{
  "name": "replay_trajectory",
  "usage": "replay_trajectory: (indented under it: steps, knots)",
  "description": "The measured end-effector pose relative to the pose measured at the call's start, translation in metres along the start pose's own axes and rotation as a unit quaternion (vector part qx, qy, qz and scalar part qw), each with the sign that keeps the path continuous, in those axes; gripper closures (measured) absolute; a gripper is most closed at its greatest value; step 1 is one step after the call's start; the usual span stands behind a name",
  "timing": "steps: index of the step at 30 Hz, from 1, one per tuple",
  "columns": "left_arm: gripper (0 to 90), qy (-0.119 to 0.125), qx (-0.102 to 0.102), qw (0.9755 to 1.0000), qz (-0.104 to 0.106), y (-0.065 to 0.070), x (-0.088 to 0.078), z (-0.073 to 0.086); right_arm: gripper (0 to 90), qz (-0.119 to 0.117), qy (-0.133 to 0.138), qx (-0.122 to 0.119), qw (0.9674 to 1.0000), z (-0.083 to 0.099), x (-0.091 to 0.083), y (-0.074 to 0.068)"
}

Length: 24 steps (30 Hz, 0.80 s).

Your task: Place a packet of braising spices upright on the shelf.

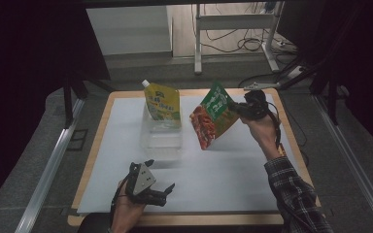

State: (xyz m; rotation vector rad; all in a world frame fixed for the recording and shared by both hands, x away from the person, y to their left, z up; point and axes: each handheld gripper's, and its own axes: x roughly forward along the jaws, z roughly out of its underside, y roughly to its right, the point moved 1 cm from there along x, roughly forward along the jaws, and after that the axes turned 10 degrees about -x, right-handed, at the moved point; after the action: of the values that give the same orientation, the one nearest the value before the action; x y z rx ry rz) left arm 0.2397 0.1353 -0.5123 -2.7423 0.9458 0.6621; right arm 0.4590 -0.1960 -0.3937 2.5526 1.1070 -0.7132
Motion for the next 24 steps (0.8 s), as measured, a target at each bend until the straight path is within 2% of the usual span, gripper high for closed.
replay_trajectory:
  steps: [6,14,24]
  knots:
    - [0.0,0.006,-0.006,1.0,0.0,0.0,-0.001,0.0,89.1,-0.027,0.013,-0.016,0.9994,-0.015,-0.004,-0.008]
    - [0.0,0.008,-0.006,0.9999,-0.002,-0.002,-0.002,-0.001,89.2,-0.042,0.005,-0.059,0.9974,-0.031,-0.012,-0.02]
    - [0.0,0.009,-0.007,0.9999,-0.004,-0.003,-0.003,-0.001,89.1,-0.052,0.007,-0.068,0.9963,-0.041,-0.027,-0.023]
